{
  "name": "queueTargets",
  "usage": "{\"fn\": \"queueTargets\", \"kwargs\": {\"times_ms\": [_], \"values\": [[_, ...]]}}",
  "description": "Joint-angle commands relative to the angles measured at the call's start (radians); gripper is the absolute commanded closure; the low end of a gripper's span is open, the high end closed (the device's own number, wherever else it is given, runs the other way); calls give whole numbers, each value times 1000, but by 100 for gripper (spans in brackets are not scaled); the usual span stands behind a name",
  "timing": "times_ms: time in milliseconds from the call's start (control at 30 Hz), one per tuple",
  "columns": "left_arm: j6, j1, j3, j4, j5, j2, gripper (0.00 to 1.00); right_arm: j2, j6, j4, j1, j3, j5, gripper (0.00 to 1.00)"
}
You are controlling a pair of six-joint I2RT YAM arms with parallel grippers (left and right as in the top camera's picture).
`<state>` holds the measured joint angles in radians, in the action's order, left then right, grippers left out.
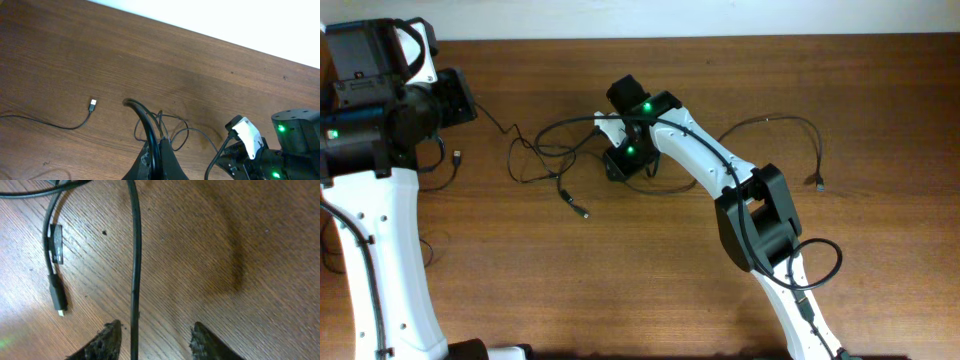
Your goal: Untangle cables
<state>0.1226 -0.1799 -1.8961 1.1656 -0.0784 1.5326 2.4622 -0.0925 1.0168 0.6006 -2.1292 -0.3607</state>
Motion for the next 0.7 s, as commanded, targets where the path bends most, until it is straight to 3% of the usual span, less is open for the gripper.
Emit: {"fn": "queueTargets", "kwargs": {"times_ms": [0, 100, 267, 467, 667], "values": [[-16, -4, -6, 3, -14, 5, 100, 32, -8, -4, 16, -14, -10, 67], [-16, -4, -6, 3, -14, 5, 100, 39, -5, 4, 13, -14, -10, 95], [-16, -4, -6, 3, -14, 5, 100, -54, -4, 111, -27, -87, -11, 96], [-16, -4, -6, 3, -13, 5, 100, -190, -4, 398, -95, -453, -162, 96], [-16, -4, -6, 3, -11, 5, 100, -246, 66, 529, -133, -695, -317, 96]]}}
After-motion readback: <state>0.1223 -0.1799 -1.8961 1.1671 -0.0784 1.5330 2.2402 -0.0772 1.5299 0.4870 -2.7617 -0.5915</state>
